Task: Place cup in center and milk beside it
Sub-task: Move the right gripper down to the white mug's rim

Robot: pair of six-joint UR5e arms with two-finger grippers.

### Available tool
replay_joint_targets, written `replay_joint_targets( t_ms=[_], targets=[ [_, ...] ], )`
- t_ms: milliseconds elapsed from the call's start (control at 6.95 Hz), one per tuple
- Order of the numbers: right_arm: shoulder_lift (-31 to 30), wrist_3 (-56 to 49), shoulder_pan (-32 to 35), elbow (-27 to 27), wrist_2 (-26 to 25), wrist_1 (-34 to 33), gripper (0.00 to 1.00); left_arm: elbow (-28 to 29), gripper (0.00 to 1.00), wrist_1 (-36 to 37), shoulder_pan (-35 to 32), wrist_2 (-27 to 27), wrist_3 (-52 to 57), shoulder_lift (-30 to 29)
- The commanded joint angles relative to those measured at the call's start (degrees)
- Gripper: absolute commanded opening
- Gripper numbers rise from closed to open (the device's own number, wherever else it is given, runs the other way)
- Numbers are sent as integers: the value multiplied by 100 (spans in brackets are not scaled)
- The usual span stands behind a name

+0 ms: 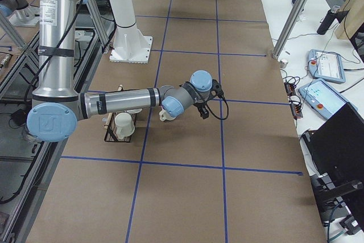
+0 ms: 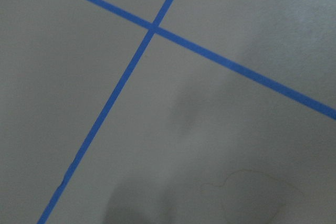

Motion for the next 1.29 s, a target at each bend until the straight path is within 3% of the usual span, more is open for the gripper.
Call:
replay_joint_targets(
  t_ms=[0, 288, 432, 863, 1007, 1151],
  targets=[
    [-303, 1, -597, 318, -23, 81, 100, -22, 98, -2, -12, -11, -2, 18],
    [-856, -8, -949, 776, -293, 89, 100, 4, 98, -2, -12, -11, 7, 18],
    [-928, -8, -1177, 786, -635, 89, 100, 4, 98, -2, -12, -20, 7, 18],
    [-964, -8, -1294, 743, -673, 72, 98, 13, 98, -2, -12, -20, 7, 18],
    [-955, 1, -1329, 699, -726, 72, 72, 13, 98, -2, -12, -20, 7, 18],
    [-955, 1, -1329, 699, -839, 72, 17, 13, 98, -2, -12, -11, 7, 18]
  ],
)
